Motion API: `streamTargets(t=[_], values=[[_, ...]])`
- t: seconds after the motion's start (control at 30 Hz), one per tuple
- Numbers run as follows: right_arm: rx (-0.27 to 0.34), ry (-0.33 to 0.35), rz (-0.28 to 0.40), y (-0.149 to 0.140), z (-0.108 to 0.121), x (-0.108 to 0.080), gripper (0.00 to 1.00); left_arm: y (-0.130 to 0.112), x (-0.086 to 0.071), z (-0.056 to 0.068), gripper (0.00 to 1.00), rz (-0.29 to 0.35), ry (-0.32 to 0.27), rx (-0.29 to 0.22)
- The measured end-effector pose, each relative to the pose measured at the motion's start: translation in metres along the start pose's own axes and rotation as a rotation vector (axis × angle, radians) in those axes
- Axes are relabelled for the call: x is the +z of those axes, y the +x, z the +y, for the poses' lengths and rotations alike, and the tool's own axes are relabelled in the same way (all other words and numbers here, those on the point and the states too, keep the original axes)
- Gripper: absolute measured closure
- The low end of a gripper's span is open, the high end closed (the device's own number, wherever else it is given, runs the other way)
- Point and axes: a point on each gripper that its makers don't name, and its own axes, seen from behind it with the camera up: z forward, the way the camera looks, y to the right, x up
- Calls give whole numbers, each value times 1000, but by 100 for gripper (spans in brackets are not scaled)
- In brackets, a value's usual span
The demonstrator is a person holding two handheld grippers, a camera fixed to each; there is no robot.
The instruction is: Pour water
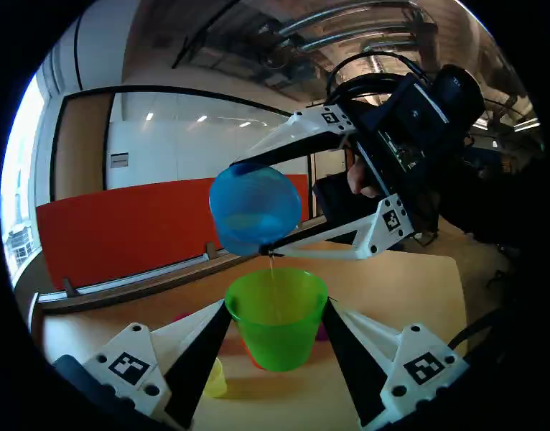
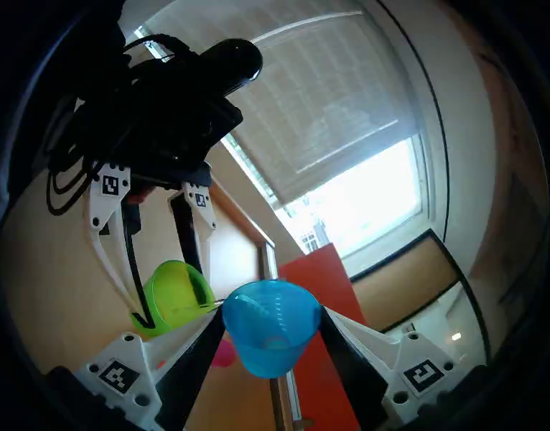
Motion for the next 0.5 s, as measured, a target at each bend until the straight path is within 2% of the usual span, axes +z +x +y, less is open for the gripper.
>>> streamTargets(t=[0.5], values=[[-48,-2,-8,2,1,-1,7,2,0,2,13,3,-1,0]])
